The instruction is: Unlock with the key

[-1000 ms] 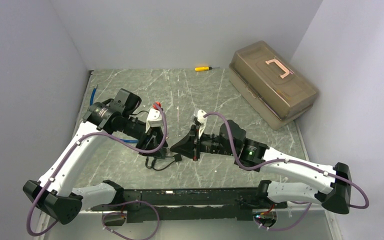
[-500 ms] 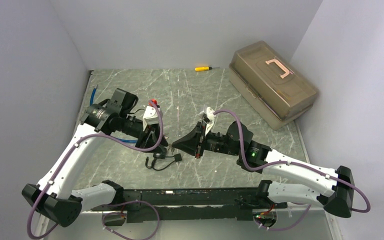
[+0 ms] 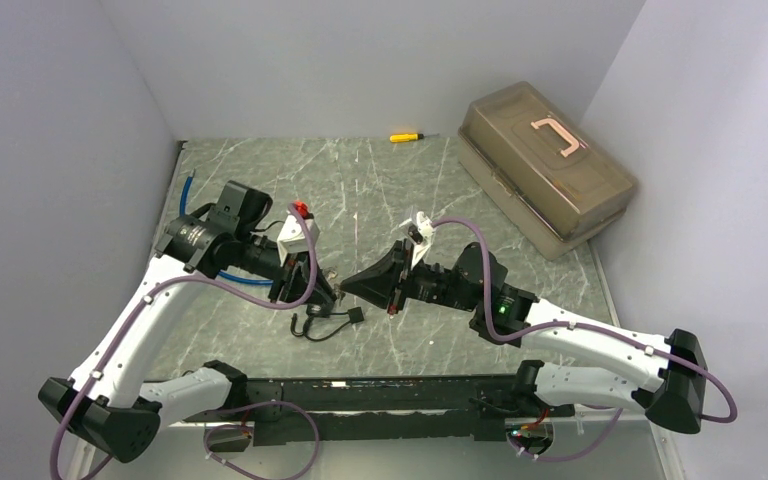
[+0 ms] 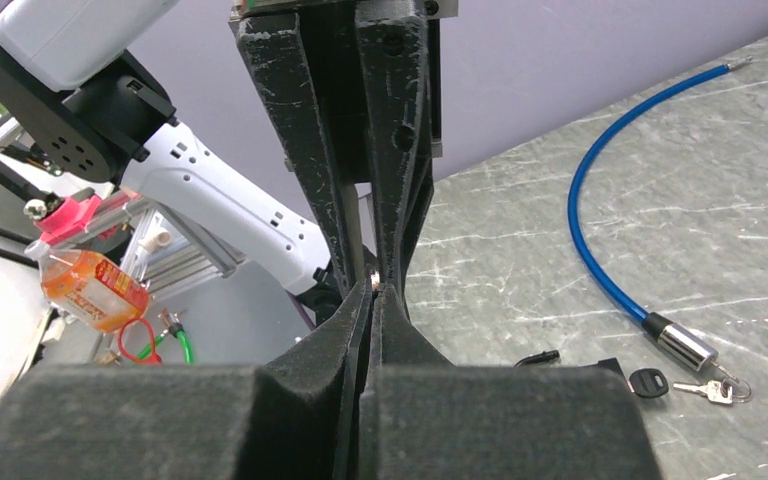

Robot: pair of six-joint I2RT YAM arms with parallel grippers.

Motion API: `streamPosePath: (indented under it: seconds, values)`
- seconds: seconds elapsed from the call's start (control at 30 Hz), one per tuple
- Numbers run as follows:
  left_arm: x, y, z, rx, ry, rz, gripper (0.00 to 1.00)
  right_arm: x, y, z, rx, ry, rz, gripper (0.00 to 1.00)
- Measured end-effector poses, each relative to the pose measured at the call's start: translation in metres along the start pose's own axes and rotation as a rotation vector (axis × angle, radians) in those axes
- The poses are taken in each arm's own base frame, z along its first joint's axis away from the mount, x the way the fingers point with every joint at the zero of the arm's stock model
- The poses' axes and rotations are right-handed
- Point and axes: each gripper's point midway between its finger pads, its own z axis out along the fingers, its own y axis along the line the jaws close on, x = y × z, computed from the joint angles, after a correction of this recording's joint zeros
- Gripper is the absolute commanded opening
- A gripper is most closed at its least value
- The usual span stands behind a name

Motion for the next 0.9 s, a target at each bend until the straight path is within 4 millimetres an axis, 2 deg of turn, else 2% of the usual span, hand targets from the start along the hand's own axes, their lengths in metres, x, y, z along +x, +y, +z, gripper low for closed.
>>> streamPosePath:
  seconds: [0.07,0.17,0.5,0.87,0.9]
  values:
    - [-0.001,-0.001,0.0,-0.001,-0.003,0.004,0.04,0.0,0.0,0.001,-0.001,-0.002,0.0,0.0]
    - [-0.001,-0.002,-0.002,-0.012,-0.001,0.015,0.0,-0.001,0.0,0.002,-0.005,-0.005,0.002,0.0]
    - [0.002,0.003,-0.004,-0.051,0.022,0.029,0.0,0.003,-0.002,0.001,0.002,0.006,0.004,0.0]
    - [0.009,0.007,-0.007,-0.09,0.065,0.013,0.0,0.02,-0.004,-0.005,0.006,0.081,0.002,0.0]
    - [0.009,0.007,-0.007,-0.089,0.066,0.011,0.0,0.02,-0.004,-0.005,0.006,0.086,0.0,0.03]
